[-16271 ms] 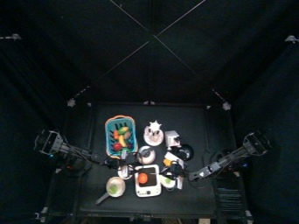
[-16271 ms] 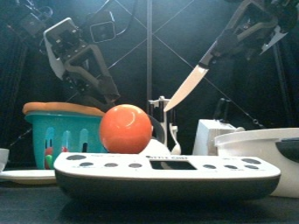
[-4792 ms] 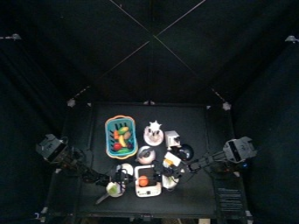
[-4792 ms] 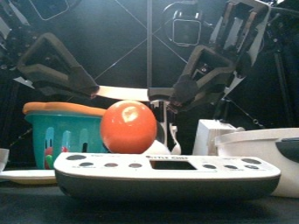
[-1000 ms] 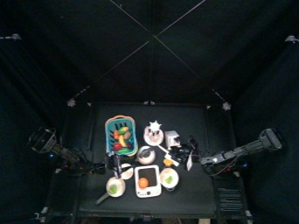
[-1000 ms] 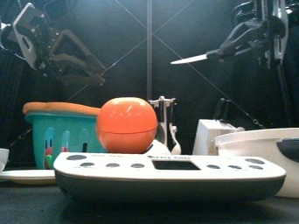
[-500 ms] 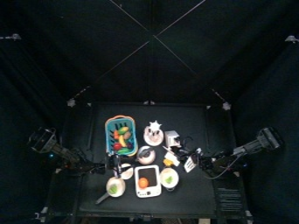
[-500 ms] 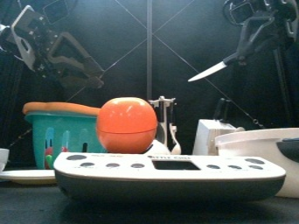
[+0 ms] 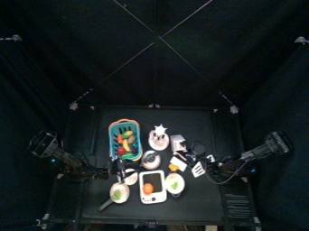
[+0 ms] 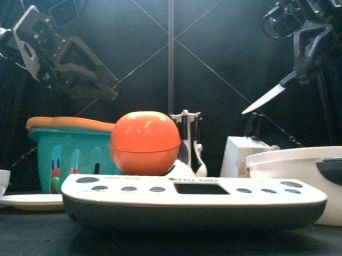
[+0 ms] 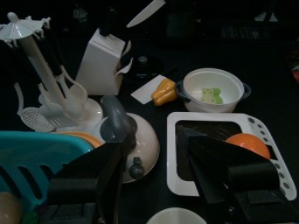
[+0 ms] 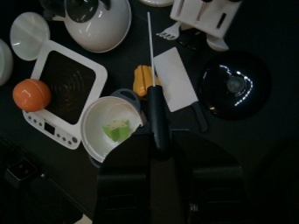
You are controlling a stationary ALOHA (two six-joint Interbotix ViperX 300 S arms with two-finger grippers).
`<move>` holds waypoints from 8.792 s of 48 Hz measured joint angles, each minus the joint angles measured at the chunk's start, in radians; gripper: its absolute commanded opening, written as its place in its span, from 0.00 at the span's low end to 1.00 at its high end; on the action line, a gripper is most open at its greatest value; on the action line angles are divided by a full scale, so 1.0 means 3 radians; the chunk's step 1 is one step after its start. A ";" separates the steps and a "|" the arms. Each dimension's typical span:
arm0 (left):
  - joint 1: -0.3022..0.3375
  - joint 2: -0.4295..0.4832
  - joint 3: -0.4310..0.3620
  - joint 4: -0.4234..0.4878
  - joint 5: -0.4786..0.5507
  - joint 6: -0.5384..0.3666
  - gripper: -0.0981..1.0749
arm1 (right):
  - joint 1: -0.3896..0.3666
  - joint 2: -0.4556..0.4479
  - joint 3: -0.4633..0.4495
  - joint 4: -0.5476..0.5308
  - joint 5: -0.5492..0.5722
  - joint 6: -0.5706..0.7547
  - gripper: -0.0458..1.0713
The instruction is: Place pairing knife into holder
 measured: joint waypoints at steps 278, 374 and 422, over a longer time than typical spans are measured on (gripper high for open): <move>0.0066 0.0000 0.0169 -0.0353 -0.0087 0.0414 0.80 | -0.1432 0.0297 -0.0026 0.0762 -0.0261 -0.0752 0.64; 0.0066 -0.0005 0.0174 -0.0363 -0.0112 0.0414 0.80 | -0.1897 0.0706 -0.0026 0.0568 -0.0818 -0.0782 0.52; 0.0066 -0.0005 0.0179 -0.0368 -0.0112 0.0414 0.80 | -0.1800 0.0348 0.0000 0.0184 -0.1365 -0.0757 0.70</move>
